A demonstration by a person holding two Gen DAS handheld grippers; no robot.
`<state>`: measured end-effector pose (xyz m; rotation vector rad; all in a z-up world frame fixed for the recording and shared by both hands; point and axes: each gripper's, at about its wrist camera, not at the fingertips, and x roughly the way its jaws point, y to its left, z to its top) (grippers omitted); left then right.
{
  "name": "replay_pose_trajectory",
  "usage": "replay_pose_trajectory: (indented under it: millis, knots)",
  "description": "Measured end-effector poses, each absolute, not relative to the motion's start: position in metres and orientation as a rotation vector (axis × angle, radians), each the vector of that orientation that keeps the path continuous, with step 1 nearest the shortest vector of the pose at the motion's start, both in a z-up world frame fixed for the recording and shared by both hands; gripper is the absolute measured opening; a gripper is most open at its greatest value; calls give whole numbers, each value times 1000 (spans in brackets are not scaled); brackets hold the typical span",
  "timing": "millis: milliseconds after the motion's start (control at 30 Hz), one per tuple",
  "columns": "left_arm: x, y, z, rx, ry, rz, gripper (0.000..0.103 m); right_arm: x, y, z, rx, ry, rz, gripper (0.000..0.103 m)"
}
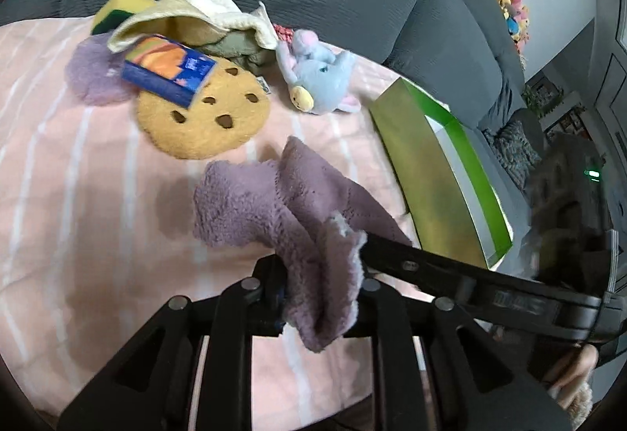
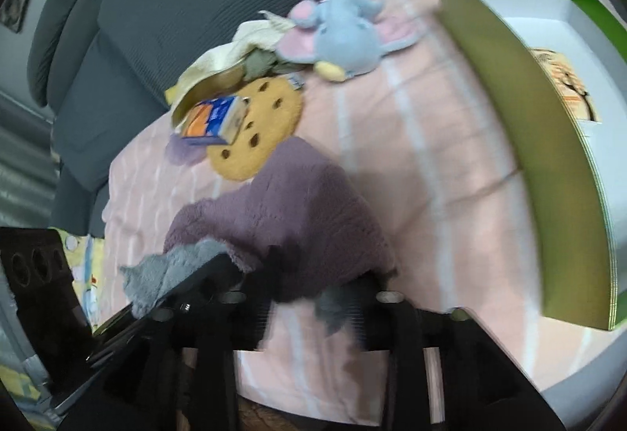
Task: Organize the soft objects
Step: 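Lift the purple cloth with the right gripper off the pile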
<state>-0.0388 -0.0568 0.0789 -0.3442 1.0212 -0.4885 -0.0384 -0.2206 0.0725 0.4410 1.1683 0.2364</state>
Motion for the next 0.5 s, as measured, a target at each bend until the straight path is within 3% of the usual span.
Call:
replay_pose_trajectory:
  millis: [100,167,300,500]
  knots:
    - [-31,-68,72,-333,1042,-494,17,-44,-239,80,434,1137,202,63]
    - [-26,-76,66,-335,1058,-516,19,-47,-250,86,455,1114,206,65]
    - [-22,-86,60,-318,1058,-530,30,-39,-264,95,482,1077,202,67]
    - [-14,-95,49,-302,1081,-539,31,-2,-253,71,508,1152,238,67]
